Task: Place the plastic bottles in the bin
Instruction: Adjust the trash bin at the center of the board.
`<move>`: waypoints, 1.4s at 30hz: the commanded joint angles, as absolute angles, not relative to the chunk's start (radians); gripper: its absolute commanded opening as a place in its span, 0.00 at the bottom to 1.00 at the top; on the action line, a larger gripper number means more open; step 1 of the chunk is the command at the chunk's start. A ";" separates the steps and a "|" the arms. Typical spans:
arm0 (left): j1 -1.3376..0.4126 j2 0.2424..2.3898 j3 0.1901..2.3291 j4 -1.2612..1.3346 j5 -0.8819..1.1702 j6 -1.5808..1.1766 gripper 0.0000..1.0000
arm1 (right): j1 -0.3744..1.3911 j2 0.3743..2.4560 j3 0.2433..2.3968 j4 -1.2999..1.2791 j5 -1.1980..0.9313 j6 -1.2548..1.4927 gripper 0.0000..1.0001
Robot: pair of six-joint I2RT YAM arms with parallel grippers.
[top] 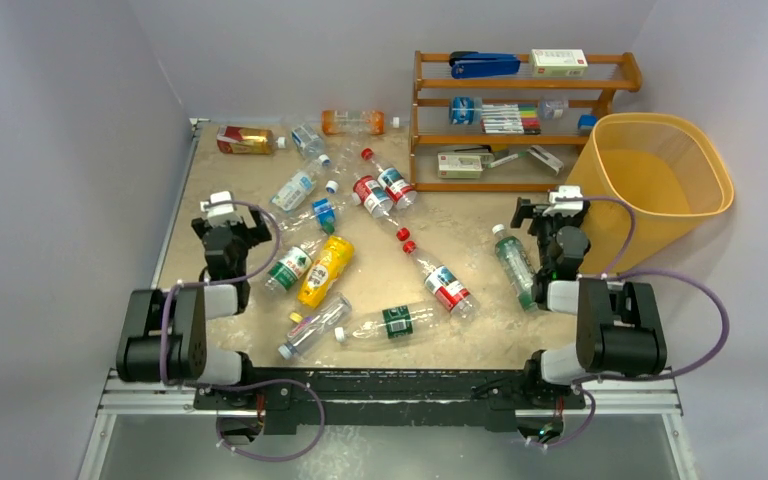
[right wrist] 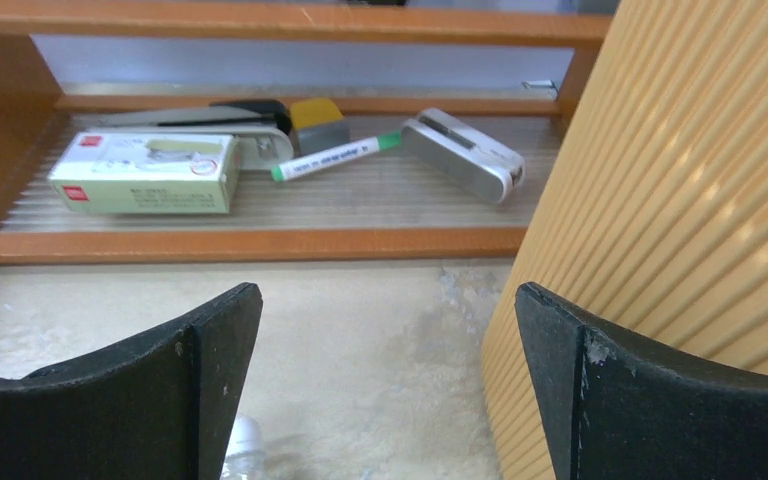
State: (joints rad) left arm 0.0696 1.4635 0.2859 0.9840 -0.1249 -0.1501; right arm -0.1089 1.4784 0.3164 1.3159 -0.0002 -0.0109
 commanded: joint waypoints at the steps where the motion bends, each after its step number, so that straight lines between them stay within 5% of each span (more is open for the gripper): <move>1: 0.066 1.291 0.365 0.746 -0.177 -0.217 0.99 | -0.120 1.362 0.391 1.167 -0.084 -0.014 1.00; 13: 0.064 0.916 0.504 0.322 0.000 -0.324 0.99 | -0.115 1.008 0.446 0.797 -0.352 0.067 1.00; 24: 0.065 0.893 0.815 0.044 0.127 -0.624 0.99 | -0.111 0.860 0.704 0.413 -0.548 0.253 1.00; 31: 0.067 0.973 1.025 -0.144 0.243 -0.743 0.99 | -0.110 0.848 1.049 0.077 -0.479 0.228 1.00; 38: 0.078 1.024 1.133 -0.132 0.385 -0.787 0.99 | -0.112 0.983 1.328 -0.335 -0.346 0.310 1.00; 42: 0.077 1.052 1.144 -0.049 0.483 -0.858 0.99 | -0.112 1.034 1.407 -0.356 -0.276 0.286 1.00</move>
